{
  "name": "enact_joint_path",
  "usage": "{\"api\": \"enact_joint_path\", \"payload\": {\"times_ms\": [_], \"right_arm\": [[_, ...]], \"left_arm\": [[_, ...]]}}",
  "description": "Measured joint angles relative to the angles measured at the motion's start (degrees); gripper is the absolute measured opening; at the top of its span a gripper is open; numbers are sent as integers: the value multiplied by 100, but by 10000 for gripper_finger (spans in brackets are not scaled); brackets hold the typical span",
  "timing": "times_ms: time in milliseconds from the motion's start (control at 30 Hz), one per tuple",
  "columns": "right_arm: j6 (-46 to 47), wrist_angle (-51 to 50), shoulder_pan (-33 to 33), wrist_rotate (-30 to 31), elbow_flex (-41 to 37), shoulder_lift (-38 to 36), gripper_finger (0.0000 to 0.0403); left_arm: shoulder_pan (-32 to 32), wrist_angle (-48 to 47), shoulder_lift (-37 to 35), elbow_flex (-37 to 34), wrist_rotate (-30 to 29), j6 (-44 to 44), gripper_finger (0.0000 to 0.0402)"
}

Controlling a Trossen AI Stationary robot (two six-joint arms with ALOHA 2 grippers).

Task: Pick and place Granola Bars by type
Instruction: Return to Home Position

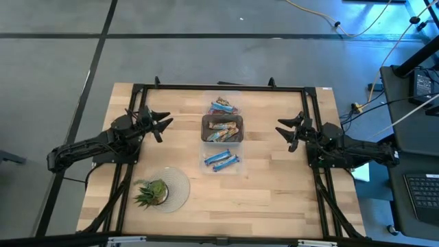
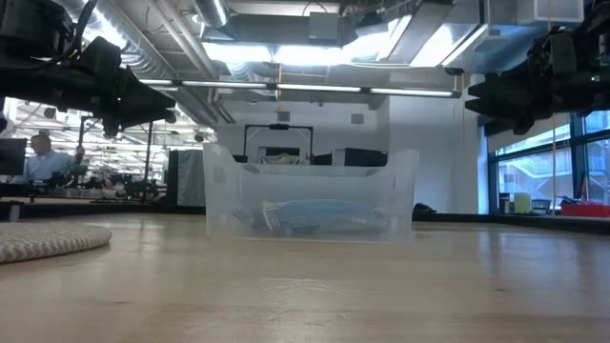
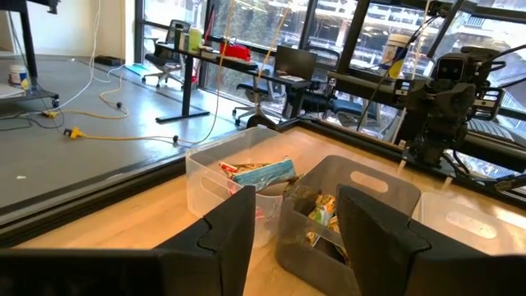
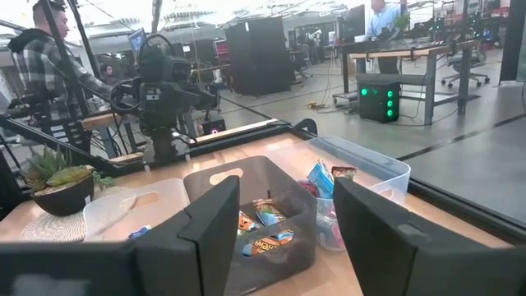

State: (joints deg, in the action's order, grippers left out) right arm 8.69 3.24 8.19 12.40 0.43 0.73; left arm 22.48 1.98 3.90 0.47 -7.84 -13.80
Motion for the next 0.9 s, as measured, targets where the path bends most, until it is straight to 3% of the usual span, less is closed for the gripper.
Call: {"api": "enact_joint_path", "payload": {"times_ms": [900], "right_arm": [[-8,-1,0,2,4,0,200]], "left_arm": [[1,0,0,0,0,0,166]]}}
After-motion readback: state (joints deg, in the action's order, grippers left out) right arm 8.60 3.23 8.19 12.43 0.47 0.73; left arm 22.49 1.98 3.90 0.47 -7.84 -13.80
